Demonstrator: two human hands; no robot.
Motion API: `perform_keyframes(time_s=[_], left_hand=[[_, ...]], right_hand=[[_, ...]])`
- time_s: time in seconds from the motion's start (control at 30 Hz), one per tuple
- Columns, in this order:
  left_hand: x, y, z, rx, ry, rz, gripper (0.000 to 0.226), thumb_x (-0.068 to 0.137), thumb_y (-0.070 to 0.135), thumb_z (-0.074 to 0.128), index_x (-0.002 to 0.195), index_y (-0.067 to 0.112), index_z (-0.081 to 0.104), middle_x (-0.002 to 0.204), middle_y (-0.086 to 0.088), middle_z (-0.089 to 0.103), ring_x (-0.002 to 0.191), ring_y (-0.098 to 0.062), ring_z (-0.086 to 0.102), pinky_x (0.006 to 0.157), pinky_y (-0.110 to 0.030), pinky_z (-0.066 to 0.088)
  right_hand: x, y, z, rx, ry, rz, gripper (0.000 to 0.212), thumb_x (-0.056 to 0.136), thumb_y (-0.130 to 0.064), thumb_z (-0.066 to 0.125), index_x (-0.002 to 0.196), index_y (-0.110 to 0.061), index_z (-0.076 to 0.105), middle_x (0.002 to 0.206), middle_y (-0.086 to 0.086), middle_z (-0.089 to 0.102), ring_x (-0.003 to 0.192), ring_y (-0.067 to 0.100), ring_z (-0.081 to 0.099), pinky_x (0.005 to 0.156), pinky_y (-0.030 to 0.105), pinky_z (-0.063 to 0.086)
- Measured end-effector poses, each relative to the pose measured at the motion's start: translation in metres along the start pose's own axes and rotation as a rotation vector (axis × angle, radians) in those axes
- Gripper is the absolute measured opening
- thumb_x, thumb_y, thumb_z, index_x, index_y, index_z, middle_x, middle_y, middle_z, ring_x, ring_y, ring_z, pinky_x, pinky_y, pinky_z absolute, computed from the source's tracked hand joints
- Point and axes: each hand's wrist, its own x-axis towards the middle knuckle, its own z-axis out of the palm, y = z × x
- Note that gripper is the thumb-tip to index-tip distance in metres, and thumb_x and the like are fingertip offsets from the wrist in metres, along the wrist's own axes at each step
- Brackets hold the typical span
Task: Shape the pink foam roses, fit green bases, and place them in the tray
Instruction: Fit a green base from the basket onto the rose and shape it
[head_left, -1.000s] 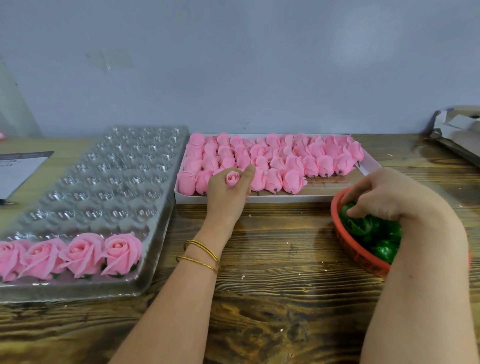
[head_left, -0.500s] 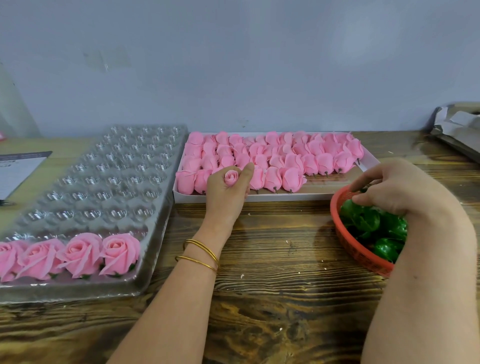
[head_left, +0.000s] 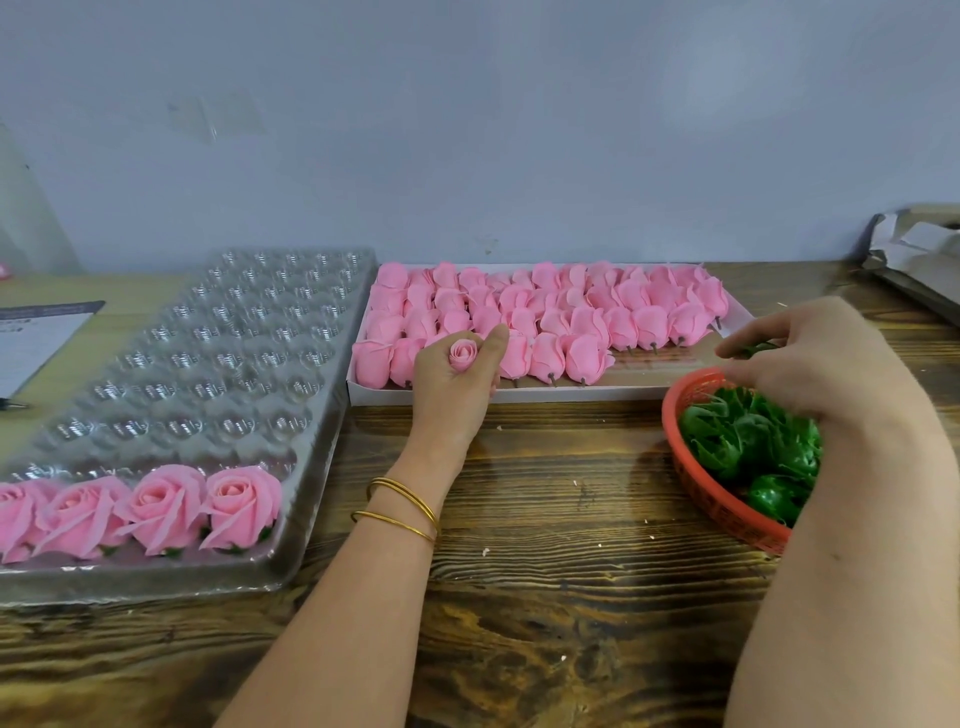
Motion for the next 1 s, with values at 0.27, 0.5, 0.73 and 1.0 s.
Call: perform_keyframes(time_s=[0.27, 0.5, 0.73, 1.0], left_hand=[[0.000, -0.002, 0.000, 0.004, 0.005, 0.027, 0.047, 0.096, 0.028, 0.061, 0.063, -0.005, 0.055, 0.048, 0.005, 0.048, 0.048, -0.002, 0.046, 0.051, -0.011, 0.043], [0.000, -0.001, 0.000, -0.005, 0.001, 0.010, 0.045, 0.096, 0.028, 0.061, 0.059, 0.003, 0.055, 0.047, 0.005, 0.048, 0.048, -0.003, 0.046, 0.052, -0.012, 0.043], [0.001, 0.000, 0.000, -0.001, 0.001, 0.002, 0.044, 0.096, 0.027, 0.061, 0.056, 0.012, 0.054, 0.047, 0.007, 0.049, 0.047, -0.003, 0.046, 0.052, -0.015, 0.044], [0.001, 0.002, -0.001, -0.028, 0.000, -0.001, 0.048, 0.098, 0.030, 0.059, 0.051, 0.023, 0.051, 0.049, 0.006, 0.049, 0.050, -0.007, 0.047, 0.051, -0.017, 0.042]], right_hand=[[-0.001, -0.006, 0.008, 0.134, 0.148, -0.191, 0.021, 0.083, -0.004, 0.061, 0.088, -0.021, 0.073, 0.088, 0.006, 0.068, 0.067, 0.010, 0.058, 0.052, 0.018, 0.037], [-0.005, -0.030, 0.023, 0.259, 0.116, -0.341, 0.028, 0.086, -0.004, 0.052, 0.098, -0.017, 0.073, 0.090, -0.001, 0.071, 0.089, 0.016, 0.065, 0.078, 0.026, 0.047], [-0.006, -0.049, 0.063, 0.387, -0.073, -0.384, 0.022, 0.086, -0.002, 0.058, 0.101, -0.016, 0.067, 0.086, -0.002, 0.067, 0.071, 0.009, 0.060, 0.062, 0.017, 0.044], [-0.013, -0.064, 0.104, 0.418, -0.173, -0.326, 0.015, 0.093, -0.005, 0.051, 0.086, -0.011, 0.062, 0.085, 0.013, 0.068, 0.085, 0.029, 0.068, 0.083, 0.048, 0.057]])
